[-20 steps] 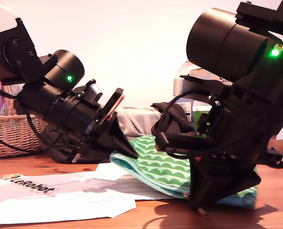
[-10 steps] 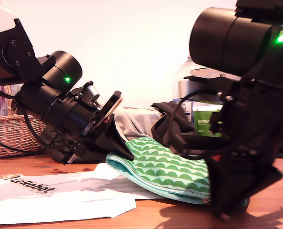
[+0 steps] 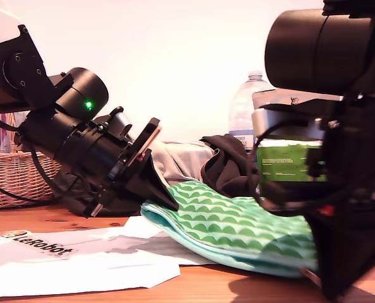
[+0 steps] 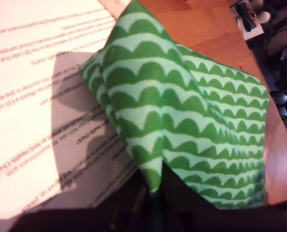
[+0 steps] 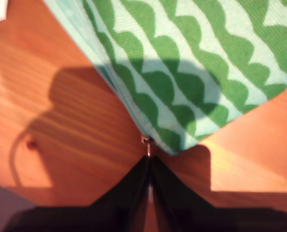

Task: Open the zipper in the zip bag in front of you

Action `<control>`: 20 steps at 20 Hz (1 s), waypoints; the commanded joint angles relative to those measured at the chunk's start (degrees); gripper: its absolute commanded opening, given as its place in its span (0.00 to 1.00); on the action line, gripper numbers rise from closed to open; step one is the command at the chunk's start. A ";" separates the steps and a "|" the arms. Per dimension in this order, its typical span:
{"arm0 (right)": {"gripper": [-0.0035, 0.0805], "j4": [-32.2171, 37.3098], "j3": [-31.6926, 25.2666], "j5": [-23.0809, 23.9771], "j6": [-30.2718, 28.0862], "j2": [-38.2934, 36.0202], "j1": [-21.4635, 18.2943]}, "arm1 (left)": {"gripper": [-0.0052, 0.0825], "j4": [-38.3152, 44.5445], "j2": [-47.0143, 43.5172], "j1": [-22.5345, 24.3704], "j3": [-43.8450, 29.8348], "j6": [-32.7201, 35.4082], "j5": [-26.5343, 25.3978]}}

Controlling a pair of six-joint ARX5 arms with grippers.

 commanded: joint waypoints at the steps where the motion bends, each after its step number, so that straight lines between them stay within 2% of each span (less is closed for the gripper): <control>1: 0.36 -2.86 1.44 -0.74 -2.10 0.68 -0.02 | 0.04 0.83 0.63 0.74 0.33 0.22 0.96; 4: 0.38 -10.27 6.78 -1.95 -5.14 0.66 -0.02 | 0.04 0.85 0.57 0.74 0.33 0.22 1.31; 7: 0.36 -9.92 10.40 -3.32 -7.45 -1.16 -0.02 | 0.04 0.81 0.57 0.74 0.33 0.22 1.55; 8: 0.29 -8.68 11.02 -3.41 -7.48 -2.23 -0.02 | 0.04 0.83 0.57 0.74 0.33 0.22 1.95; 10: 0.01 -5.16 11.08 -2.97 -7.45 -5.07 -0.02 | 0.06 0.81 0.55 0.74 0.33 0.22 2.86; 14: 0.03 -1.33 11.08 1.27 -7.26 -10.49 -0.07 | 0.08 0.90 -0.09 0.68 0.33 0.46 2.43; 16: 0.03 -1.66 11.06 1.68 -7.28 -11.74 -0.11 | 0.04 0.76 -1.84 0.31 0.33 2.60 -0.24; 18: 0.03 -1.99 11.06 1.68 -7.34 -11.91 -0.17 | 0.04 0.70 -4.20 -0.50 0.33 3.54 -2.64; 19: 0.03 -1.97 11.06 1.68 -7.39 -11.91 -0.17 | 0.08 0.22 -5.70 -1.14 0.33 4.59 -3.74; 20: 0.03 -1.79 11.06 1.64 -7.48 -11.91 -0.17 | 0.18 -0.37 -6.88 -1.92 0.33 5.35 -5.16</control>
